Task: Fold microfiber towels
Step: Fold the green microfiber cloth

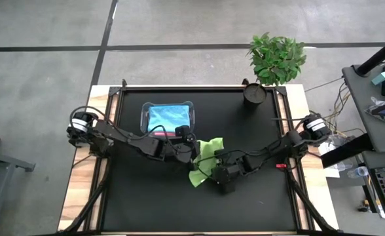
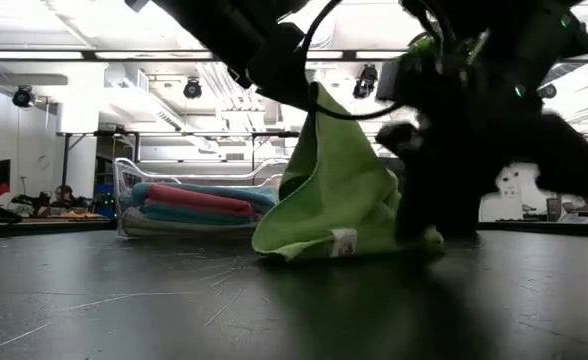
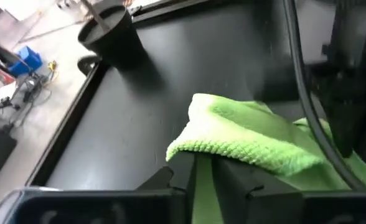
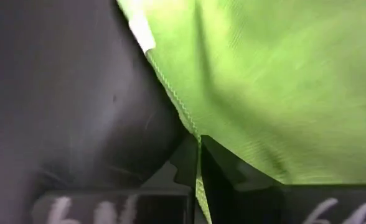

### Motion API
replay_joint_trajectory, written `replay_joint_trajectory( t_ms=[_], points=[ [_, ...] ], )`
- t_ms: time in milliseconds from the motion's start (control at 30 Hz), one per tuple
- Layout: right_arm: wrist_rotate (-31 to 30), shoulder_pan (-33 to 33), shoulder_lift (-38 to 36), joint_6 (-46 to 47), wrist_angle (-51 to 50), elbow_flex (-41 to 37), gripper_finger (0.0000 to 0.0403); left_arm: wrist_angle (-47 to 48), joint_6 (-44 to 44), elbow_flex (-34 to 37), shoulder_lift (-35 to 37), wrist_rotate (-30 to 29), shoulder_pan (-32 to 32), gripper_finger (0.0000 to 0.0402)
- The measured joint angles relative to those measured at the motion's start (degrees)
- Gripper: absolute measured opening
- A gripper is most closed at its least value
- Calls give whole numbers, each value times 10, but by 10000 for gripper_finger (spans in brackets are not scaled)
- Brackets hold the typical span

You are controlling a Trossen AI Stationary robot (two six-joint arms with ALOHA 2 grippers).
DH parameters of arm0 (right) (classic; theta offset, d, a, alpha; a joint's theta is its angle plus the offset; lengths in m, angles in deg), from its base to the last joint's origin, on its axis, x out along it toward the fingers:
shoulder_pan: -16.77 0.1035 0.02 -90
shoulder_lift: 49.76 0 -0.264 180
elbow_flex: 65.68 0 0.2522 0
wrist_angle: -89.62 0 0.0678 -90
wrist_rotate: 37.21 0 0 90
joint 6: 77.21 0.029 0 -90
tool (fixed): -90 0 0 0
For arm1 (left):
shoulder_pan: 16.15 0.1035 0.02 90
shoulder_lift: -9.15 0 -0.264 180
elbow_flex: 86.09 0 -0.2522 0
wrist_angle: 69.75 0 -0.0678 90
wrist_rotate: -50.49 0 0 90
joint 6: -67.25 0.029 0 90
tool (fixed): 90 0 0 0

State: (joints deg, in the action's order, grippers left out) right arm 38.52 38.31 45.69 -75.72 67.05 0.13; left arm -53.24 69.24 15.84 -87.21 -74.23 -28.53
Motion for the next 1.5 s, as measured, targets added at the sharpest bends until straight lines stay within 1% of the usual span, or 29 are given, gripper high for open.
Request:
replay_joint_trajectory(
  t_ms=[167, 233, 333, 400, 500, 633, 700, 767, 833, 900, 967, 1033, 1067, 1100, 1200, 1233, 1267, 1333, 1400, 1500],
  points=[
    [8, 2, -71, -2, -2, 0, 9, 48, -32, 0, 2, 0, 0, 96],
    [12, 2, -102, -2, -3, 0, 9, 84, -34, 0, 2, 1, -1, 120],
    [12, 2, -155, -1, -2, 0, 9, 147, -69, 0, 2, 8, -2, 148],
    [12, 1, -187, -1, -2, 0, 9, 195, -107, 0, 5, 20, -2, 160],
    [8, 2, -225, 2, -1, 0, 9, 255, -159, 1, 13, 58, -3, 170],
    [-23, -1, -253, 29, 8, 0, 9, 309, -186, 1, 25, 120, -12, 171],
    [-43, -2, -253, 54, 18, 0, 9, 307, -185, 2, 31, 146, -24, 171],
    [-57, -5, -249, 68, 31, 0, 9, 270, -180, 2, 38, 151, -39, 171],
    [-59, -11, -239, 77, 57, 1, 9, 211, -164, 2, 40, 149, -55, 171],
    [-59, -20, -224, 79, 79, 0, 9, 141, -130, 5, 40, 142, -74, 171],
    [-58, -36, -208, 79, 107, 0, 9, 72, -90, 9, 40, 122, -91, 171],
    [-64, -57, -191, 88, 120, 5, 9, 47, -71, 10, 40, 78, -107, 171],
    [-75, -69, -183, 100, 123, 9, 9, 54, -66, 10, 41, 36, -114, 171],
    [-88, -81, -175, 115, 123, 10, 9, 63, -65, 10, 42, -19, -123, 171],
    [-111, -127, -145, 157, 121, 12, 8, 70, -89, 16, 44, -198, -146, 171],
    [-112, -141, -134, 171, 119, 12, 8, 67, -112, 20, 44, -240, -152, 171],
    [-111, -152, -123, 180, 118, 11, 8, 66, -133, 25, 42, -260, -154, 171],
    [-106, -168, -104, 191, 120, 11, 8, 66, -163, 38, 40, -261, -156, 173],
    [-95, -180, -87, 201, 120, 16, 8, 61, -192, 57, 38, -242, -153, 180],
    [-92, -189, -65, 208, 121, 30, 8, 24, -223, 94, 38, -210, -142, 200]
  ],
)
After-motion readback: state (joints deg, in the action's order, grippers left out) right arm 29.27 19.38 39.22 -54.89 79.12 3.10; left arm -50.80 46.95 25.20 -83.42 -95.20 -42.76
